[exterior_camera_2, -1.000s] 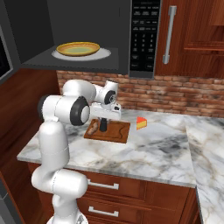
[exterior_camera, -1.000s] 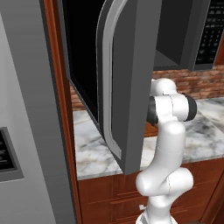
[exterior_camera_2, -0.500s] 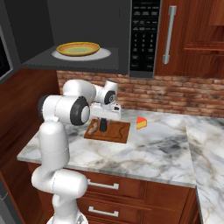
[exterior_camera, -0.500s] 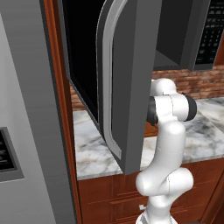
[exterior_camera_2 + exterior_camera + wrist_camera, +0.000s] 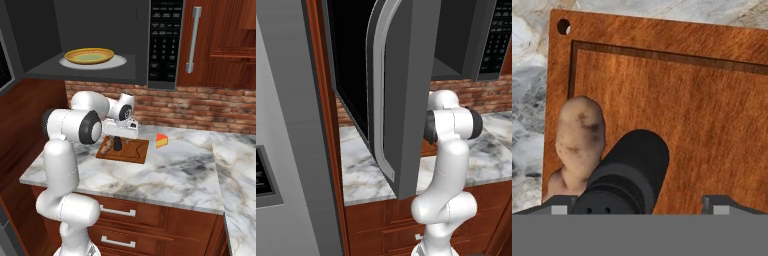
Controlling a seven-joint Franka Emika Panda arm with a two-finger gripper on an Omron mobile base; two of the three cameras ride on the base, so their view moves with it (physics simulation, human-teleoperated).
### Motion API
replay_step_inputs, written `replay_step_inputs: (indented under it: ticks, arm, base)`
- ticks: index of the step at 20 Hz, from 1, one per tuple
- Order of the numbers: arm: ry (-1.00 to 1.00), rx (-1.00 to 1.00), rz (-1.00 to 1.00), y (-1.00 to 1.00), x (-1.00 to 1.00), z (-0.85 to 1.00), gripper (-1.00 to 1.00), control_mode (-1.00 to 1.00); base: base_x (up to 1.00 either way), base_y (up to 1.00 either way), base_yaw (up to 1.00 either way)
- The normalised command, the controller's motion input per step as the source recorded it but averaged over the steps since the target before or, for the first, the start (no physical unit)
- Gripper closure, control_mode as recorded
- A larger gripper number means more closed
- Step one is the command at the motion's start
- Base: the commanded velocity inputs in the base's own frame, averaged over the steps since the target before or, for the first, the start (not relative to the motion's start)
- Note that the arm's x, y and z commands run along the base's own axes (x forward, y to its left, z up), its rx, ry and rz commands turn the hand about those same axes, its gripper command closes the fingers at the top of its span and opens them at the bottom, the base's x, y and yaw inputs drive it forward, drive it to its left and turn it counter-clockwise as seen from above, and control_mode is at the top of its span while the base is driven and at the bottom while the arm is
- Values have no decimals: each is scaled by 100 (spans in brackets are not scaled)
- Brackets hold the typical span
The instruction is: Retrieve the reheated potato from the microwave, then place the potato, cheese, and condiment on the cutting board.
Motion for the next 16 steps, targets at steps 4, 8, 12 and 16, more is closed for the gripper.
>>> replay_step_inputs:
  ticks: [4,8,12,16]
  arm:
    - [0,0,0,-1,-6,6,-100,-100]
    - [0,0,0,-1,-19,12,-100,-100]
    - [-1,0,0,-9,-37,9,-100,-100]
    - [0,0,0,-16,-40,6,-100,-100]
  base:
    - [0,0,0]
    - [0,0,0]
    - [0,0,0]
    - [0,0,0]
